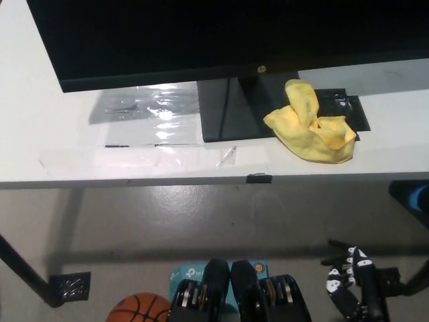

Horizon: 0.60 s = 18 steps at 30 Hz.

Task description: The robot uses its right hand to pick up the cloth kept in the middle of the desk and use it to wipe the monitor in the middle of the desk by swiping its screen twice

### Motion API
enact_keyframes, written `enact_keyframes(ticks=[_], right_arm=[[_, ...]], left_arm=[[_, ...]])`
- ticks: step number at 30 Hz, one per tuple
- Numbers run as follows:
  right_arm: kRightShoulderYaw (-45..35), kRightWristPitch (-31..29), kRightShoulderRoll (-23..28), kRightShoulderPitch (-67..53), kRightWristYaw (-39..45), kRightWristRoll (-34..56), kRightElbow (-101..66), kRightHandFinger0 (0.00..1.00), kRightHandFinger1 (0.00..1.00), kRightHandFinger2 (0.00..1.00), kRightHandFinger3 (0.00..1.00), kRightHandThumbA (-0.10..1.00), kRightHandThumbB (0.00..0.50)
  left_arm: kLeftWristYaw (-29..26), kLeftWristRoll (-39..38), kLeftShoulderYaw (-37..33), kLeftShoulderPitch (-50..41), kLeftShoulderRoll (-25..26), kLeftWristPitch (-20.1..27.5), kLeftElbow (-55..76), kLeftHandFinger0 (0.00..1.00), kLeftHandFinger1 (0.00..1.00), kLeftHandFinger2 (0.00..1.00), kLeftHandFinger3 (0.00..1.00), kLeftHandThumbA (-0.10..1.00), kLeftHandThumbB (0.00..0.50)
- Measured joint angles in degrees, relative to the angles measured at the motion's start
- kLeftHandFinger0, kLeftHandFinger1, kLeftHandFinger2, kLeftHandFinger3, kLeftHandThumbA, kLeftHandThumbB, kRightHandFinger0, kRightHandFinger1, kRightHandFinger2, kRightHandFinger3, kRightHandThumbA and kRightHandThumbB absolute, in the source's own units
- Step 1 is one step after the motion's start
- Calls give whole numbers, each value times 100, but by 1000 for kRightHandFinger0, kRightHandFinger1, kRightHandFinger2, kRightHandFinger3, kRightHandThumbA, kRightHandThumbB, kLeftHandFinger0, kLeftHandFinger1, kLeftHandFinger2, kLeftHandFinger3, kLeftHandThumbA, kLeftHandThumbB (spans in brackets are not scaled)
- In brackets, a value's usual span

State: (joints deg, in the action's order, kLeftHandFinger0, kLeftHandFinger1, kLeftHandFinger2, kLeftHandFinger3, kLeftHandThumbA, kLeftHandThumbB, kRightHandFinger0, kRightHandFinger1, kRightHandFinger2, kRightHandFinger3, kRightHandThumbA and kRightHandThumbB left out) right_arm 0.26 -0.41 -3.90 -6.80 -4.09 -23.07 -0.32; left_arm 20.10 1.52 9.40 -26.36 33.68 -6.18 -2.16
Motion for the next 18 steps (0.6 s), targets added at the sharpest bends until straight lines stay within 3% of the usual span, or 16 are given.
enact_keyframes(ticks=[2,6,7,9,10,14,18], right_arm=[[-2,-179,-23,-5,-50,129,191,44,143,360,755,253,0],[33,-530,152,-12,-81,226,428,0,2,182,720,141,0],[59,-611,222,-6,-86,226,483,0,0,180,719,139,0],[130,-780,392,13,-94,212,593,0,0,150,694,220,0],[167,-851,469,27,-100,194,642,0,0,142,684,327,0],[408,-1019,705,46,-123,42,702,0,0,125,657,311,0],[574,-1106,779,53,-132,-44,714,0,0,89,620,218,0]], left_arm=[[-1,37,-24,13,1,-3,-2,734,739,868,1000,63,77],[0,103,-116,69,1,-33,37,743,743,869,1000,47,75],[0,112,-140,91,1,-45,39,743,743,869,1000,49,75],[0,140,-181,150,1,-76,39,735,741,863,1000,60,71],[0,158,-194,167,2,-84,39,733,740,861,1000,59,73],[0,211,-205,177,6,-126,47,739,743,870,1000,60,67],[0,246,-205,172,10,-199,129,739,743,870,1000,49,65]])
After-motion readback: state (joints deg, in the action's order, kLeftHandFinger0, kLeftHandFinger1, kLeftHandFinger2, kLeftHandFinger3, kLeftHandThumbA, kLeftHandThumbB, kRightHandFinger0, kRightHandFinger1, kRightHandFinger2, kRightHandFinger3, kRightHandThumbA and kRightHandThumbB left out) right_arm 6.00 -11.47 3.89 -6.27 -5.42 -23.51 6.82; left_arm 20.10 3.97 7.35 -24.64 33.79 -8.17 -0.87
